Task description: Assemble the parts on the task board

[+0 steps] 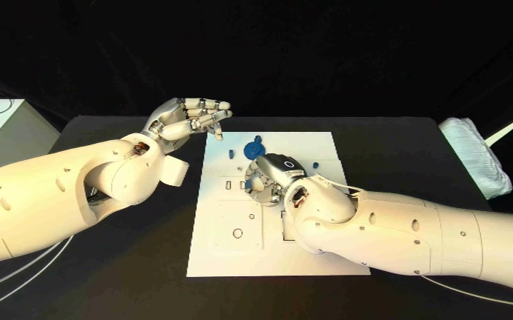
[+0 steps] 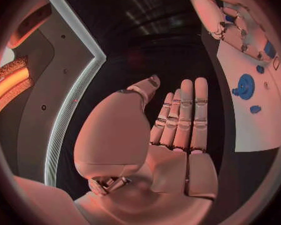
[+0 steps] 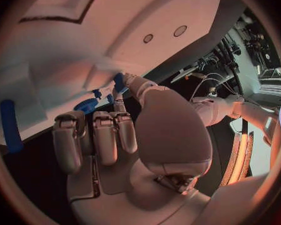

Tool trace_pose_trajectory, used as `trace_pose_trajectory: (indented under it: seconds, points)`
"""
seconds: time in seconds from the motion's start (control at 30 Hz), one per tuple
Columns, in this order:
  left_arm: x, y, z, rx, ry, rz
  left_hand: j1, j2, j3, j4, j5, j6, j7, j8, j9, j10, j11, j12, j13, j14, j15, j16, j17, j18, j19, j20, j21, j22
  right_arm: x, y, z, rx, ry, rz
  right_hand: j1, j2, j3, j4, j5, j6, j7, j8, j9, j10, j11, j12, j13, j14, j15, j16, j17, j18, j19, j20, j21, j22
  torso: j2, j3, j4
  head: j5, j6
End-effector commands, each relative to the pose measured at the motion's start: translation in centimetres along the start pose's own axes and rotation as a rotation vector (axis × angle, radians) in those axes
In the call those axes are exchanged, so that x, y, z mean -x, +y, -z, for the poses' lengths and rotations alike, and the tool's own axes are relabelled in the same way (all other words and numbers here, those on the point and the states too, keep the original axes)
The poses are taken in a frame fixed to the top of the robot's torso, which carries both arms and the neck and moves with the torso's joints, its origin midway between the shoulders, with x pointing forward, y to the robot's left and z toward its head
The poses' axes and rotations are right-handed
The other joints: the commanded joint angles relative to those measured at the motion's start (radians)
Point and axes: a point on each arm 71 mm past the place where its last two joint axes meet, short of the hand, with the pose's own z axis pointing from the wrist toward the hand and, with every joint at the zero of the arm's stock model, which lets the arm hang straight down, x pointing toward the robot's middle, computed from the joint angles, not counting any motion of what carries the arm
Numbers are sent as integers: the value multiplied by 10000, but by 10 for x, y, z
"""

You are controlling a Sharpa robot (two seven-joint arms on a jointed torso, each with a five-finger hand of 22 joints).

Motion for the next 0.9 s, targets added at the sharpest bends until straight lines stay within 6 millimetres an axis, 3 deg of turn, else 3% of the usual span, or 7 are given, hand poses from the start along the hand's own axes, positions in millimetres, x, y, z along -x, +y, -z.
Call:
trace_pose_trajectory:
  seconds: [0.03, 0.9]
  points:
    - [-2, -1, 0, -53, 219, 41, -95, -35, 72, 11, -31, -40, 116, 68, -11, -64, 3, 54, -7, -39, 16, 42, -13, 145, -82, 1, 57, 20, -2, 0, 0, 59, 61, 243, -95, -12, 42, -13, 51, 20, -29, 28, 85, 536, -49, -55, 2126, 1059, -60, 37, 2632, -143, 1046, -86, 43, 2627, -5, -4, -2, 1, -16]
    - [-2, -1, 0, -3, 226, 38, -107, -37, 74, 14, -34, -42, 117, 69, -12, -66, 4, 55, -8, -40, 17, 48, -18, 145, -90, 2, 68, 25, -2, -3, -1, 45, -26, 355, -397, -305, -4, 23, -9, -259, 66, -43, 21, 358, 26, -259, 1957, 1059, -11, 37, 2632, -143, 1046, -60, 43, 2627, -9, -2, -1, -12, 12]
